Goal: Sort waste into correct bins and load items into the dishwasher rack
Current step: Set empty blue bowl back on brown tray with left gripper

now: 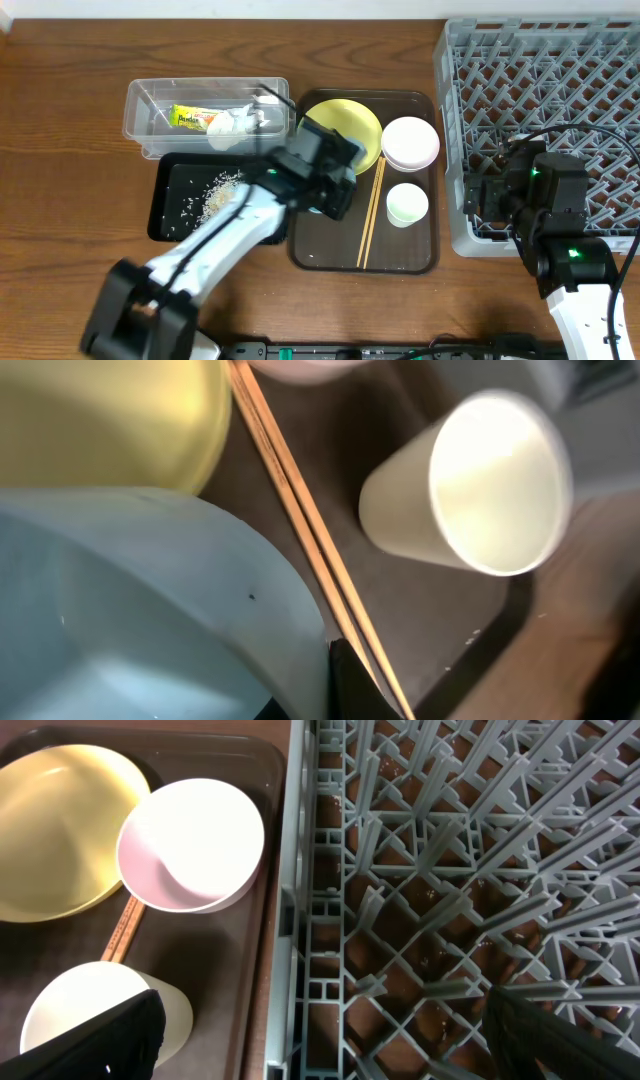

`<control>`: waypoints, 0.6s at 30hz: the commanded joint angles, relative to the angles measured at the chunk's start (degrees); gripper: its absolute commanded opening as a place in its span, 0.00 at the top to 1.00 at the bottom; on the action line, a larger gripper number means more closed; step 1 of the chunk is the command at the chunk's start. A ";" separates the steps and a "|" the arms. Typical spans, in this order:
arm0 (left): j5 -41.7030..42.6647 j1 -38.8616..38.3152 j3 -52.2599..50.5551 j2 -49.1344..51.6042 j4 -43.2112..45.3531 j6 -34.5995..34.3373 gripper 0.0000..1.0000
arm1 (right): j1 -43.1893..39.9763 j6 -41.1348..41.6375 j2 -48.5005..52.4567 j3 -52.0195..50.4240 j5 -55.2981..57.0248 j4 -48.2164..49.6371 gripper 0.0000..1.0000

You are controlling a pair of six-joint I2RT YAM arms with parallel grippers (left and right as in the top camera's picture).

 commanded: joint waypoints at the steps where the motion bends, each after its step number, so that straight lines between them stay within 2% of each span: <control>1: -3.15 -3.13 0.85 3.96 0.09 0.26 0.93 | -0.57 0.63 -0.09 1.07 -0.04 0.02 0.01; 5: -3.21 -6.19 0.85 6.45 0.37 0.33 0.91 | -0.57 0.63 -0.09 1.07 -0.04 0.02 0.01; 9: -4.74 -6.82 0.85 6.60 1.81 0.33 0.83 | -0.57 0.61 -0.09 1.07 -0.04 0.02 0.01; 11: -4.72 -6.49 0.94 6.49 2.23 0.35 0.73 | -0.57 0.61 -0.09 1.07 -0.07 0.00 0.01; 14: -4.70 -5.57 2.03 5.57 1.81 0.33 0.63 | -0.57 0.61 -0.09 1.07 -0.04 0.00 0.01; 18: -4.63 -4.17 4.17 2.25 1.57 0.31 0.59 | -0.57 0.61 -0.09 1.07 -0.07 0.00 0.01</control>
